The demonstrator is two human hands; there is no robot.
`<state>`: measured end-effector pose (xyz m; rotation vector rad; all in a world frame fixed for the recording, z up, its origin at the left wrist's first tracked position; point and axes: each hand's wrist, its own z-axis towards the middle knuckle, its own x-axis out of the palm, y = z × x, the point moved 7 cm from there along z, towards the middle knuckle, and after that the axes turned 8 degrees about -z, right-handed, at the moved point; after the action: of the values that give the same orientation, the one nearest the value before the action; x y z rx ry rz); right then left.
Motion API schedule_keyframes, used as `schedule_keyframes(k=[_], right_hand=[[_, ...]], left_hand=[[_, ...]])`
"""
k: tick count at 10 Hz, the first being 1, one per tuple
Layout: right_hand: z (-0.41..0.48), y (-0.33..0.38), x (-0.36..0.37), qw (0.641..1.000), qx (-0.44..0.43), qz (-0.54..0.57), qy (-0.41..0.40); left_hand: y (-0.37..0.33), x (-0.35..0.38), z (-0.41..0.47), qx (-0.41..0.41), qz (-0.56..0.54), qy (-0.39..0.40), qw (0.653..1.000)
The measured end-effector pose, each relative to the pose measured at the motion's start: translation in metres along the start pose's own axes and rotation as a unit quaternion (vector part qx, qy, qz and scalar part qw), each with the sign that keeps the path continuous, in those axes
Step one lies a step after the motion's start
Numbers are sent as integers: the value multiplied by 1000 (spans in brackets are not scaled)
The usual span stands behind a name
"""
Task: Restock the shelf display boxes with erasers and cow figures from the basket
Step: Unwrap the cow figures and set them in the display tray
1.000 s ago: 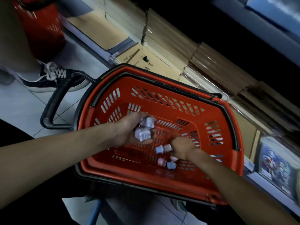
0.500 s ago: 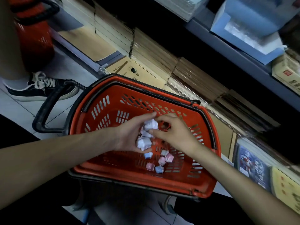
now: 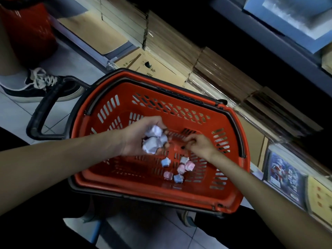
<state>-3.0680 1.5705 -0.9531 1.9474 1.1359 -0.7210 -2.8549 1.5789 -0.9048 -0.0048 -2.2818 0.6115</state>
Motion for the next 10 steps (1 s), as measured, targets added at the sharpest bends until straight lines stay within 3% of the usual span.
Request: schedule_keyframes(k=[1, 2, 4, 6, 8, 10], right_hand=[[28, -25, 41, 978, -19, -205, 43], [47, -40, 75, 930, -32, -360, 70], [67, -48, 106, 873, -30, -477, 96], [64, -37, 92, 897, -39, -434, 75], [30, 11, 13, 974, -75, -213, -23], [-43, 62, -80, 983, -136, 30, -119]], left_hand=[[0, -13, 5, 9, 0, -6, 1000], [1, -18, 3, 7, -32, -10, 999], [2, -39, 14, 22, -28, -93, 995], [-3, -49, 20, 38, -9, -126, 991], [-19, -11, -1, 42, -23, -130, 990], [-41, 29, -24, 110, 8, -134, 985]])
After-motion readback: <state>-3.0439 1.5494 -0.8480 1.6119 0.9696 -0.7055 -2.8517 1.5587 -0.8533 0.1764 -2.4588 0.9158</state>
